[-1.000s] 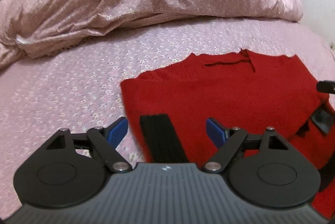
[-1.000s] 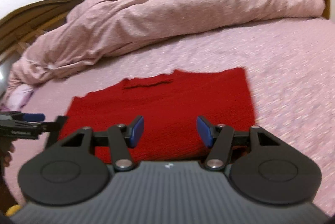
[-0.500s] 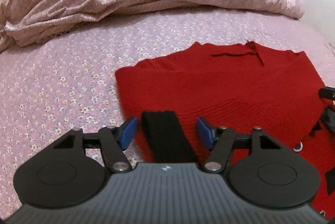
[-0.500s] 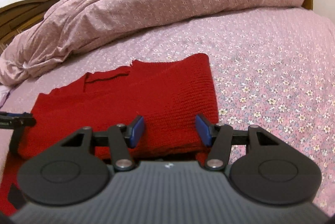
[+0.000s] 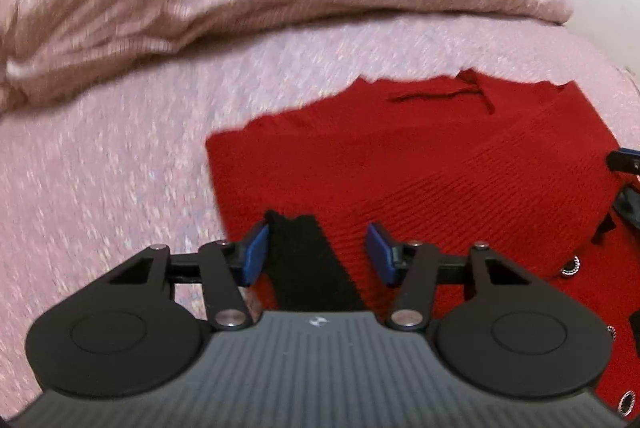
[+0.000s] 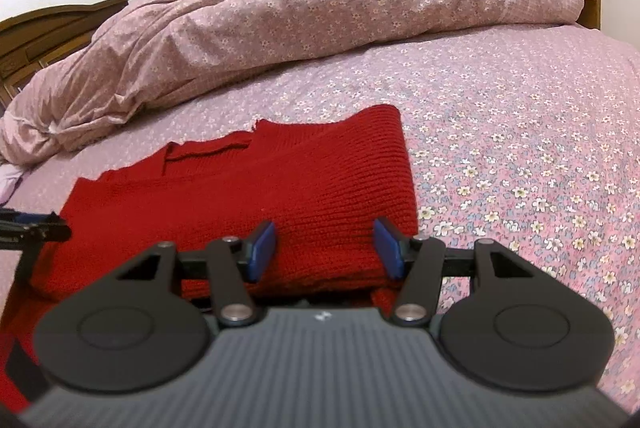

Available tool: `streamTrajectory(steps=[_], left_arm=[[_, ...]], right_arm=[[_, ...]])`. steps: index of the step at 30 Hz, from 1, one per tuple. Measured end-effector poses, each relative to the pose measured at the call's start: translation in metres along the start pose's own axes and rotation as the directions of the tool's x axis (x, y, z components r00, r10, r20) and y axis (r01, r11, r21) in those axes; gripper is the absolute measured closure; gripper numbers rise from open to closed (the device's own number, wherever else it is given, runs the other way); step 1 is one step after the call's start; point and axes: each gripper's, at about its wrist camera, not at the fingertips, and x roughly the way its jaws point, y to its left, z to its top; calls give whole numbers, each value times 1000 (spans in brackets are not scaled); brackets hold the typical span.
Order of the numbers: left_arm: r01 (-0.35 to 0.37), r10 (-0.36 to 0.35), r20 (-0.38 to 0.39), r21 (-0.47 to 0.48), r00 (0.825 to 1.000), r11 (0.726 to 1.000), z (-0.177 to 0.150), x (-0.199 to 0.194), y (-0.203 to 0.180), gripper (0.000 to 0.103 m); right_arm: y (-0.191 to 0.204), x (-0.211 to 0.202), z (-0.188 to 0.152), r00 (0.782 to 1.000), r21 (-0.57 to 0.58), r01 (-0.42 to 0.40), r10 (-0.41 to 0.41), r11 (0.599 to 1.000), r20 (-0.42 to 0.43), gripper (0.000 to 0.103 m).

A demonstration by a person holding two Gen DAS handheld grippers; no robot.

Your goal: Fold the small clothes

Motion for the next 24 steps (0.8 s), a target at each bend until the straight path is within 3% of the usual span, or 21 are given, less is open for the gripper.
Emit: streamTrajectory(steps=[4,6,7,8,11,15,18,20,22,24], left_arm=[[23,-22,8,-57,1000,998,-1,3,7,44],[12,-11,28,-42,1000,999,-2,0,4,61],[29,-27,46,-49,999,998,-2,-4,5,75],[54,-50,62,-70,997,996,-1,-8,6,80],[60,-49,147,-74,988,995,10,-28,4,81],[51,-32,225,-78,974,996,37,-36,12,81],[55,-40,181,-78,983,995,47,-19,18,81],[26,-18,106,-70,994,997,42,3,19,80],[-2,4,31,-71,1000,997,31,26,22,80],[12,-8,44,-103,999,995,21,32,28,78]], right_arm=[[1,0,-1,1000,2,4,-4,1000,5,46],[1,0,-1,1000,2,4,-4,1000,5,46],[1,-1,-1,1000,5,4,-4,1000,6,46],[1,-1,0,1000,10,3,-3,1000,6,46],[-1,-11,2,999,82,6,-10,997,46,47],[1,-23,8,988,158,-74,51,985,146,44],[11,-8,13,994,102,-34,24,994,103,44],[10,11,12,999,95,26,-30,995,41,46],[8,19,7,998,77,46,-49,996,41,47],[10,21,6,997,30,61,-62,998,50,47]])
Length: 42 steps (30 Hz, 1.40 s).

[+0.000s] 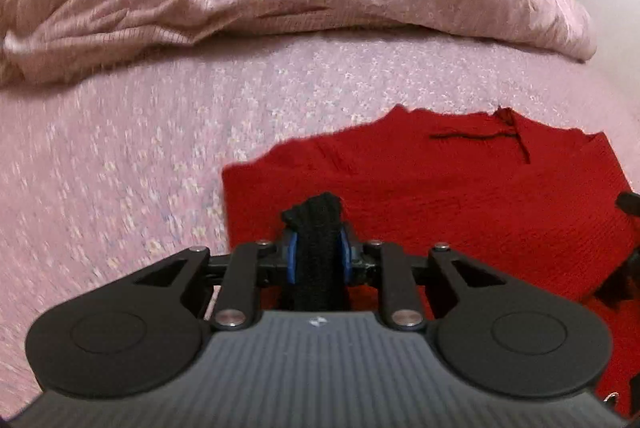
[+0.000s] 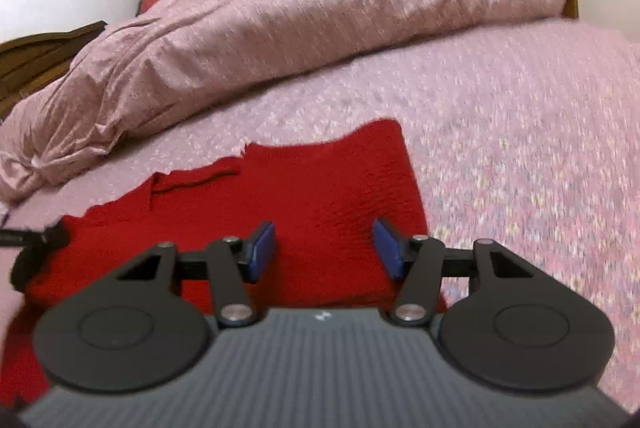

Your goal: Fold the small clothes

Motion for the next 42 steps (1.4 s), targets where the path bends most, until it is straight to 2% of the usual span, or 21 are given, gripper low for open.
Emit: streamTrajectory(steps=[4,8,10,12,14,17,20,23,30,32,36,42], left_arm=[[38,-37,8,-73,999,997,6,-11,6,77],[71,-65,81,-76,995,995,13,-46,-1,77],[82,-74,106,-80,992,993,14,-61,-8,77],[90,-83,95,-81,992,993,13,-66,-18,77],[44,-39,61,-75,997,996,11,-61,-27,77],[-28,31,57,-53,998,998,10,-45,-21,77],[-40,42,19,-77,999,996,8,-24,-7,77],[-67,68,10,-43,998,997,5,-13,-2,74],[-76,76,18,-20,997,997,10,-26,2,71],[-64,64,36,-5,997,998,11,-38,7,71],[-26,27,31,-44,999,999,11,-62,20,71],[106,-107,42,30,993,994,5,-86,-10,70]], right_arm=[[3,-4,11,1000,-30,-15,14,999,-16,46],[3,0,29,999,-72,-28,27,997,-20,46],[2,12,33,998,-82,-22,17,996,-65,46],[2,26,32,994,-86,3,-12,996,-109,46],[3,37,29,991,-112,39,-53,993,-121,46],[-2,44,26,993,-81,45,-53,996,-105,46],[-2,47,26,993,-75,50,-58,996,-100,45],[-3,49,25,994,-85,47,-55,995,-95,45],[-3,42,31,994,-74,38,-45,997,-102,45],[-4,35,31,995,-71,25,-32,997,-99,45],[-8,15,30,996,-55,11,-16,998,-87,46],[-9,-28,29,995,38,-47,51,998,-91,45]])
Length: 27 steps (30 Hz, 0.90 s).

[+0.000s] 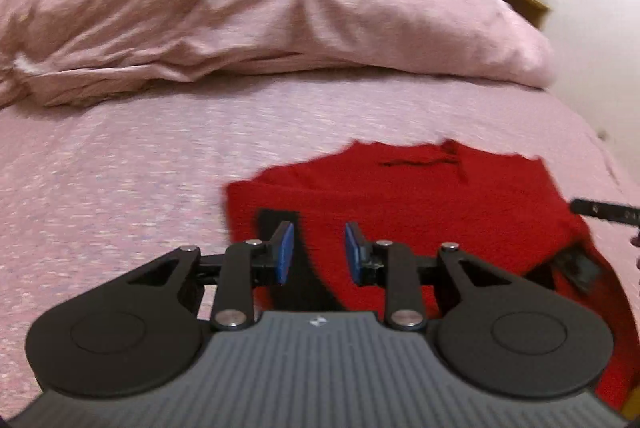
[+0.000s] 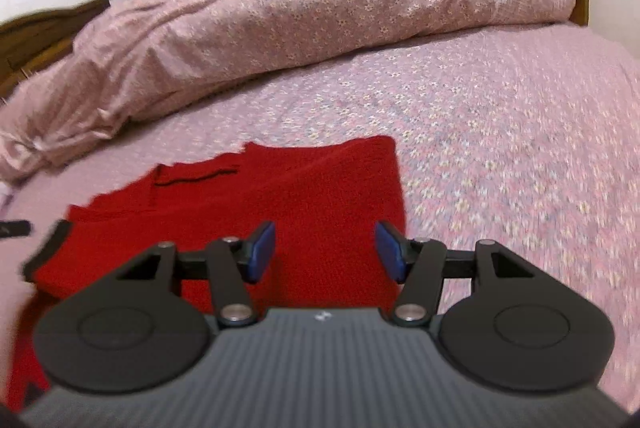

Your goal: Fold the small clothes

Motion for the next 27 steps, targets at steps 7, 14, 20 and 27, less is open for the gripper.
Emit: streamTrajectory(steps=[7,14,20,27], left_arm=[[-22,18,-114,-30,993,999,-26,47,-11,70],[-64,61,-93,-35,994,997,-28,29,-25,69],[-85,80,-65,-74,995,994,-46,-21,-35,59],[-107,99,-69,-126,993,986,-85,-74,-49,56]], right_arm=[[3,19,-20,998,-48,-6,2,999,-70,46],[4,11,-18,998,-26,-12,10,1000,-65,45],[10,-37,-24,997,-8,-65,65,998,-34,44],[13,-90,-51,996,44,-88,89,995,-21,44]])
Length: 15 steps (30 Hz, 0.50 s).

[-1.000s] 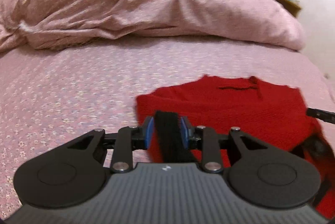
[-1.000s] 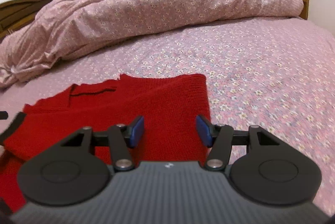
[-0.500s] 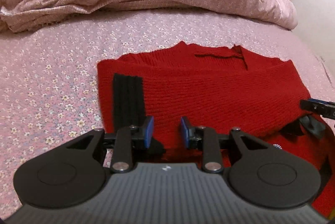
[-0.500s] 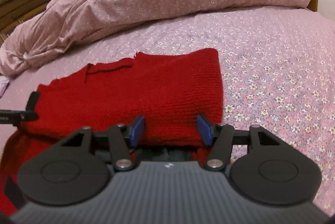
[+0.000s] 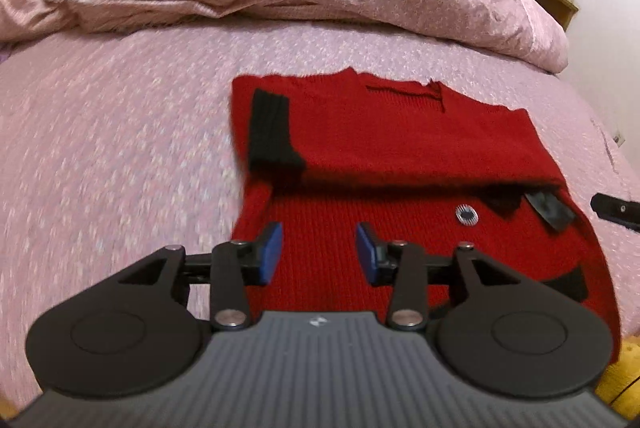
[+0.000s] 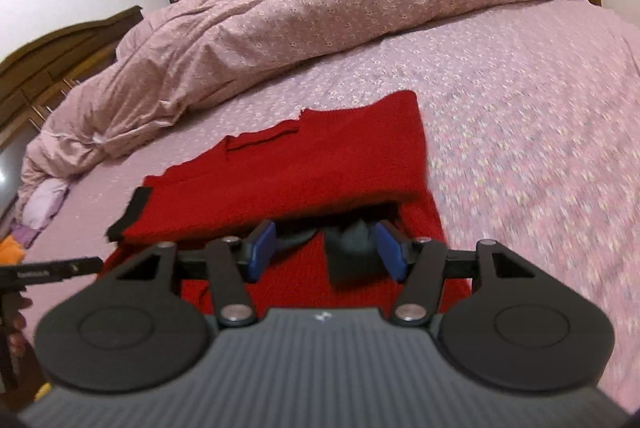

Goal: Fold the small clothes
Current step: 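Move both grippers to the cardigan hem below the black pockets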

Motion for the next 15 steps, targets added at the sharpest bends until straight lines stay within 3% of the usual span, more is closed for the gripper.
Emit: streamTrajectory(steps=[6,15], left_arm=[[19,-19,9,-32,1000,999,-31,-34,0,55],[-23,22,-13,-65,1000,998,-68,-58,12,54]], right_arm=[[0,-33,-27,1000,25,8,-9,1000,14,44],[-16,-60,-58,997,28,80,-80,996,6,44]])
